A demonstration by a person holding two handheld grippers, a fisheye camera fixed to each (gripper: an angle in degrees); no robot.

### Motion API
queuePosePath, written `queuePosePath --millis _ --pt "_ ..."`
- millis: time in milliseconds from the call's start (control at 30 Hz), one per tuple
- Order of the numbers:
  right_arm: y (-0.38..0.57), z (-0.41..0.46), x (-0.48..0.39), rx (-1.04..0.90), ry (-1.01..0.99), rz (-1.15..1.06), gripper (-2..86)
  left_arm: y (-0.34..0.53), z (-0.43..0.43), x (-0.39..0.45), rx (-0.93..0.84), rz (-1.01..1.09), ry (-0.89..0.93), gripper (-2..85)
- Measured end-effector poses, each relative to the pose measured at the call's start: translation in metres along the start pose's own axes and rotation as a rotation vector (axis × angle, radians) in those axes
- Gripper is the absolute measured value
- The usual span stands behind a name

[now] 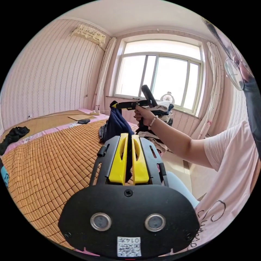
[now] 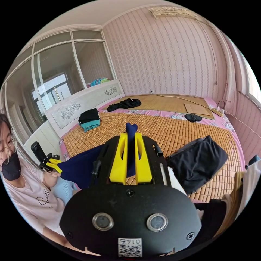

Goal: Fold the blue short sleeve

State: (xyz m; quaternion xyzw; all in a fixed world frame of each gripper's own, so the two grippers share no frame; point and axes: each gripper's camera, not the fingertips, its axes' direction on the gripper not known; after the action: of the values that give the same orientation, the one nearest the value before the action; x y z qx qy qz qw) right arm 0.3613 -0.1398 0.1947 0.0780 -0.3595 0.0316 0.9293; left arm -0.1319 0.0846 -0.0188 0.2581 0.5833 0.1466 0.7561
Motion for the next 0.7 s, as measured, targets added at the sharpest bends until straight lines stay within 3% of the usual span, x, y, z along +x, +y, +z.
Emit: queuePosePath --millis 133,267,333,400,467,533,700 --pt "-0.053 -0.027 0.034 -0.112 0.213 0.006 4.4 -0.041 0.081 -0.02 0.02 0.005 0.008 -0.6" --pt "-0.11 0.031 0.075 -0.315 0.49 -0.01 5.1 -0.073 0.187 -0.085 0.033 -0.103 -0.054 0.0" --pt "-0.117 0.091 0.115 -0.366 0.697 -0.009 6.3 -0.078 0.244 -0.119 -0.067 -0.139 -0.187 0.7" --pt "-0.104 0.128 0.148 -0.428 0.783 0.096 8.1 -0.07 0.293 -0.162 -0.21 -0.228 -0.247 1.2" --pt "-0.086 0.145 0.165 -0.441 0.673 0.164 11.6 -0.055 0.317 -0.201 -0.331 -0.297 -0.203 1.2" --pt "-0.065 0.142 0.165 -0.354 0.492 0.196 13.9 -0.049 0.307 -0.208 -0.315 -0.258 -0.189 1.2" --pt "-0.021 0.132 0.129 -0.301 0.445 0.126 13.5 -0.046 0.25 -0.22 -0.251 -0.28 -0.155 -0.5"
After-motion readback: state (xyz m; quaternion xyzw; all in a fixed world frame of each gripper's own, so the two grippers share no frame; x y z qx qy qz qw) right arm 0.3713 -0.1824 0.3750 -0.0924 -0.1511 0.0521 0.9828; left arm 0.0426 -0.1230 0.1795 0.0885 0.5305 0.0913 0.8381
